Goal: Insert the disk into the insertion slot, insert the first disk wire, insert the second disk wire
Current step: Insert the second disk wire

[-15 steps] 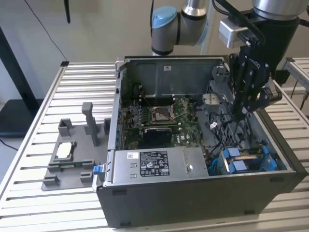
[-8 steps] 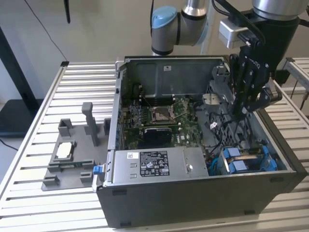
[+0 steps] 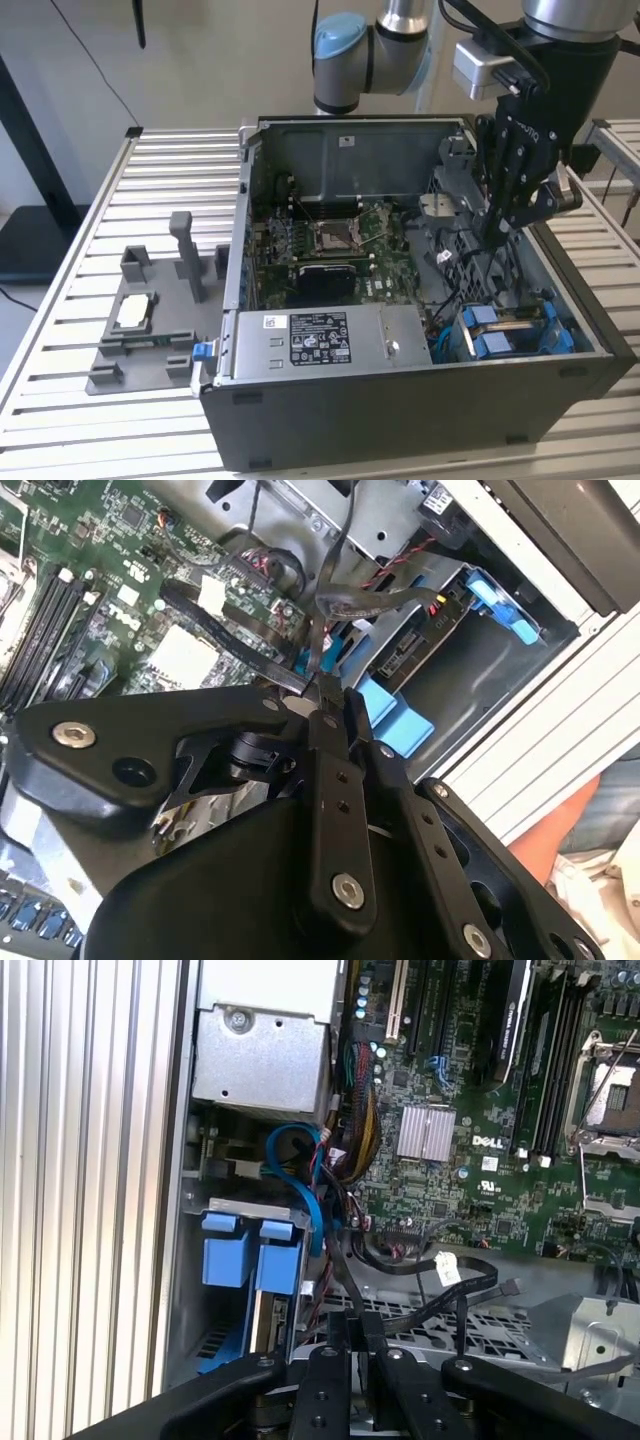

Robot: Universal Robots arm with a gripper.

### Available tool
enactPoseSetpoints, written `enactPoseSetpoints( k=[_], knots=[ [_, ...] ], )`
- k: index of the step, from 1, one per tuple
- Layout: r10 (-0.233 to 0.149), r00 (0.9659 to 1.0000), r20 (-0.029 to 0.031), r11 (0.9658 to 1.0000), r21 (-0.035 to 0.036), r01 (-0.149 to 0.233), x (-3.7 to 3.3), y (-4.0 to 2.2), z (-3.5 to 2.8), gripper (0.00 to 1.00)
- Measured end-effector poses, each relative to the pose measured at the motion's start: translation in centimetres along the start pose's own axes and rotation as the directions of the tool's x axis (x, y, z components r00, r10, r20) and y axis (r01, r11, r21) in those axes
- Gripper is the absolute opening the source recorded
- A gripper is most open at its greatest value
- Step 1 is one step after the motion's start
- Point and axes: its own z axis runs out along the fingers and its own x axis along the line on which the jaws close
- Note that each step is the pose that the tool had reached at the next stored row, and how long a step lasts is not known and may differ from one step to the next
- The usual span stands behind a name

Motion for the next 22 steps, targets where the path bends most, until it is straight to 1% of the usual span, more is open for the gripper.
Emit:
enactPoseSetpoints(
  k=[2,6,8,12,22],
  knots=[
    [0.0,1.0,0.0001,1.0,-0.0036,0.0,0.01,-0.03,0.02,0.16],
    [0.0,1.0,0.0022,0.9997,-0.024,0.0,0.23,-0.21,0.2,0.16],
    [0.001,1.0,0.0026,0.9996,-0.0283,-0.001,0.43,-0.28,0.35,0.16],
    [0.003,1.0,0.0027,0.9995,-0.0301,-0.003,0.92,-0.34,0.67,0.16],
    [0.011,0.9999,0.0023,0.9995,-0.0303,-0.011,2.22,-0.41,1.61,0.16]
  ],
)
